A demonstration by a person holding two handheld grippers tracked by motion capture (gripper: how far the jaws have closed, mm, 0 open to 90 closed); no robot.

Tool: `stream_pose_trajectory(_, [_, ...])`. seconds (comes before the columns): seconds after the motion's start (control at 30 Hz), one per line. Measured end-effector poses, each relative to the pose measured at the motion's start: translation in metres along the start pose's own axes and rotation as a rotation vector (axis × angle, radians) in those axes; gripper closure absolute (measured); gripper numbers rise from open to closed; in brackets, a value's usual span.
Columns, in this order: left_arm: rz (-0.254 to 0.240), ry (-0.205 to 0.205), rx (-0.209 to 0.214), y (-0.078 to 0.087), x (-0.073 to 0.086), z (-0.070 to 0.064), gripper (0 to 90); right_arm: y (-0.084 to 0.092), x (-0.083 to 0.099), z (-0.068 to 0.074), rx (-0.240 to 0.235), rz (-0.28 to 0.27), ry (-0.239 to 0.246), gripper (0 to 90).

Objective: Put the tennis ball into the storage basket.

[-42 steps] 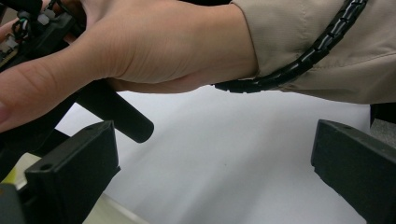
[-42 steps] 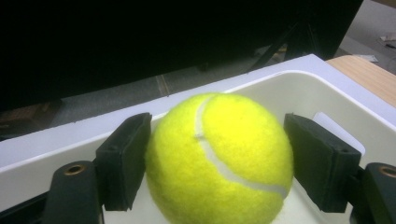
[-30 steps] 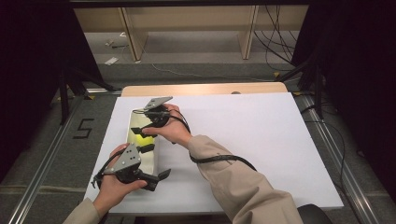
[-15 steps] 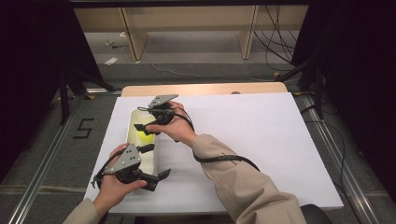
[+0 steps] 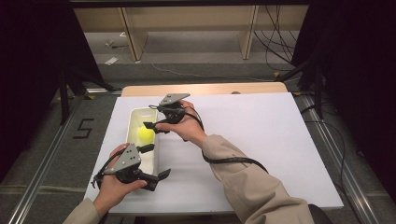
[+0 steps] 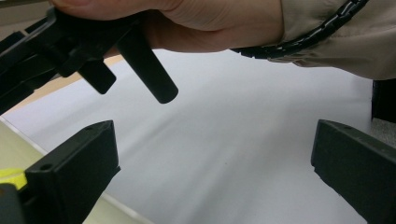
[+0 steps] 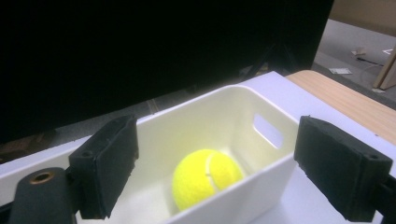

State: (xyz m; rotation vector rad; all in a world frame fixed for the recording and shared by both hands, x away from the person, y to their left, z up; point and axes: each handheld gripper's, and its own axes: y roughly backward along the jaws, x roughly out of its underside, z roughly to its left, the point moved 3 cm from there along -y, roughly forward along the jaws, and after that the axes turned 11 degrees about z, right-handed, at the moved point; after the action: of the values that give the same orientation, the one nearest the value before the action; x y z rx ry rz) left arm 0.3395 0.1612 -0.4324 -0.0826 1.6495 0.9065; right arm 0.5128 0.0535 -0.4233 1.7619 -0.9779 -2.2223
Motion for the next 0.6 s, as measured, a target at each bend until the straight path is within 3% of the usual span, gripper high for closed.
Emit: stream_pose_trajectory(0.6, [0.001,0.000,0.000,-0.001,0.000,0.000,0.4,0.029,0.016,-0.014,0.042,-0.016,-0.030,14.7])
